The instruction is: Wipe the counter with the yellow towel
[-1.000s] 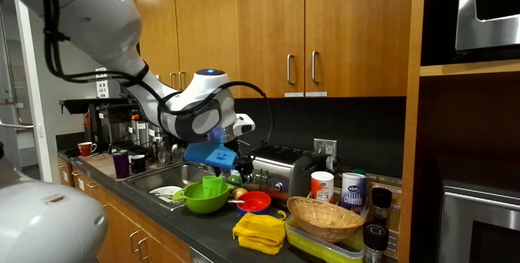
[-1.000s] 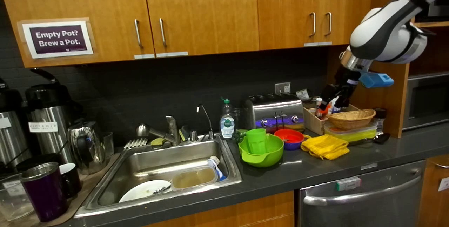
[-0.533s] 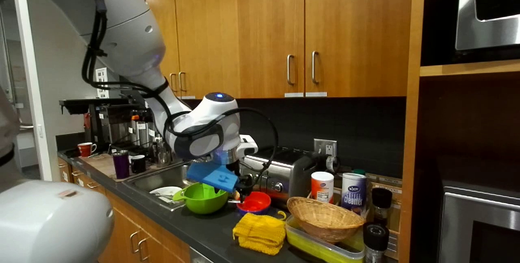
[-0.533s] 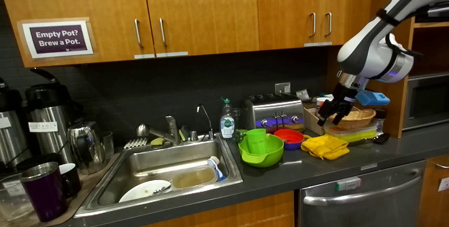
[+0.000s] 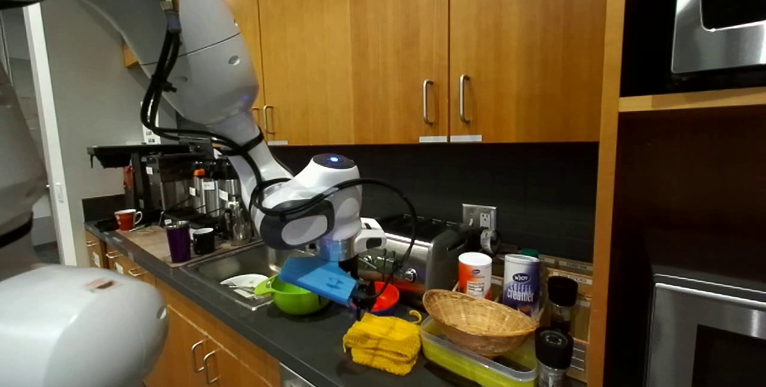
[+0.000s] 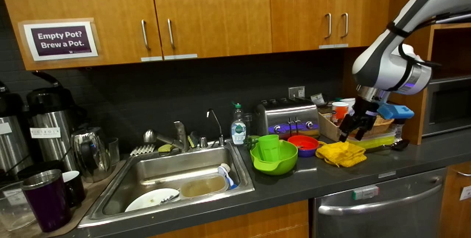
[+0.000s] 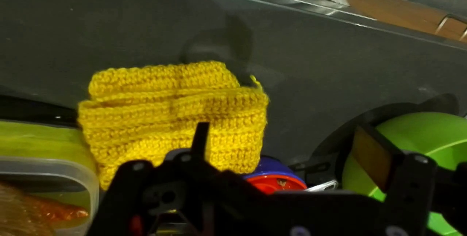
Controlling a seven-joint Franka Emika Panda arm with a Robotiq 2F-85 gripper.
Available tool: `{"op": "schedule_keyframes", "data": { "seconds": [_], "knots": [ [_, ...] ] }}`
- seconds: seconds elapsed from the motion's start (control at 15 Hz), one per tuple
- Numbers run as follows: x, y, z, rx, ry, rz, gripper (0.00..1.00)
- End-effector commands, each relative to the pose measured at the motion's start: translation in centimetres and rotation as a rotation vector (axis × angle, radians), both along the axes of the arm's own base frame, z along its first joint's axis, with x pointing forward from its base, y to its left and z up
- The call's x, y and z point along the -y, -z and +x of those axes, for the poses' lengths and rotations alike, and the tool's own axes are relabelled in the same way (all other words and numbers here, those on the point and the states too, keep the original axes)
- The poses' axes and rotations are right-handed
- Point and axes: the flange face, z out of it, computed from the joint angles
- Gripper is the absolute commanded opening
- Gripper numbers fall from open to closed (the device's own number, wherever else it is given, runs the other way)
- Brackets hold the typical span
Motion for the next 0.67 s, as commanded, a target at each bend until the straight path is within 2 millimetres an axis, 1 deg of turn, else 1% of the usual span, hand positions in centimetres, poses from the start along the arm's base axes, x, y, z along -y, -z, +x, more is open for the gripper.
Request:
{"op": "schedule_keyframes", "data": {
  "seconds": [0.0,0.2,0.33,0.6],
  "knots": [
    [0.0,0.0,0.0,0.001,0.0,0.0,1.0],
    [0.1,-0.1,0.2,-0.013,0.004,0.008,1.0],
    [0.7,-0.1,0.7,-0.034,0.002,0.025,1.0],
    [2.6,0.3,1.8,-0.016,0.015,0.027,1.0]
  ]
}}
